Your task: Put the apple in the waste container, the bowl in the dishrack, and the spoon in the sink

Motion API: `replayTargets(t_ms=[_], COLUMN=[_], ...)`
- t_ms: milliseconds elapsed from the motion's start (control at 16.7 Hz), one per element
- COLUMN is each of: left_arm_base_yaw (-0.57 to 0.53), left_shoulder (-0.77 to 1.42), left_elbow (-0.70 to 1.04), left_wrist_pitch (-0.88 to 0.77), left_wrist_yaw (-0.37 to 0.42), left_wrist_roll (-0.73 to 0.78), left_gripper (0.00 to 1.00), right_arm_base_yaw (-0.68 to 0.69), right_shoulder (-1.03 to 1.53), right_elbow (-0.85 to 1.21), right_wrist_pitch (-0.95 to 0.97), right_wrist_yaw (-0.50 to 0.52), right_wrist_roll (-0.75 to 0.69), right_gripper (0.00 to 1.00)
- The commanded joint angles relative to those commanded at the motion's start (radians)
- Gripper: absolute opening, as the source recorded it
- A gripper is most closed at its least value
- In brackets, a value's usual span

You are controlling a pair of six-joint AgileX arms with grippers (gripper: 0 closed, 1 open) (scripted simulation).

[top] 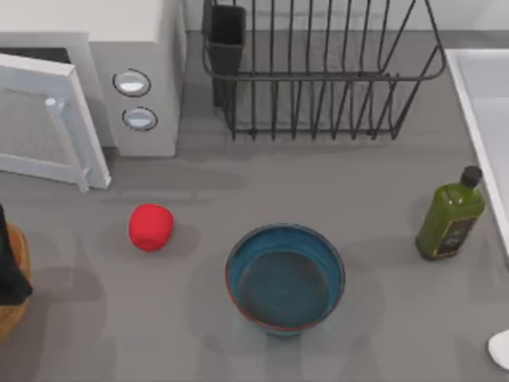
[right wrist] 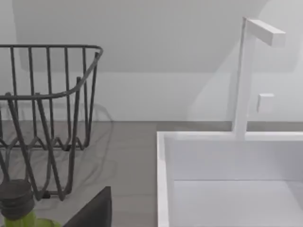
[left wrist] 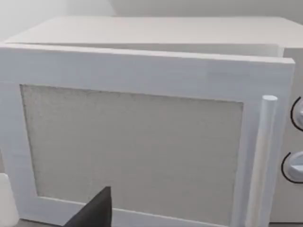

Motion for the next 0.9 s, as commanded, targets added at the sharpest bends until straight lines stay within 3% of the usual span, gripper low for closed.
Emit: replayTargets(t_ms=[420,900], left_arm_base_yaw=[-0.062,-0.255], left_shoulder=[0.156,0.810], left_elbow=[0.112,0.577], left_wrist_pitch=[-0.083,-0.435], left_wrist_yaw=[-0.001,0.002], left_wrist_roll=[0.004,-0.036], left_gripper=[1.00,1.00], right_arm_base_yaw=[0.000,0.000], right_shoulder=[0.000,0.000], right_elbow=[0.000,0.000], right_wrist_pitch=[0.000,0.000], right_wrist_yaw=[0.000,0.000], right_wrist_roll=[0.000,0.000], right_gripper=[1.00,1.00])
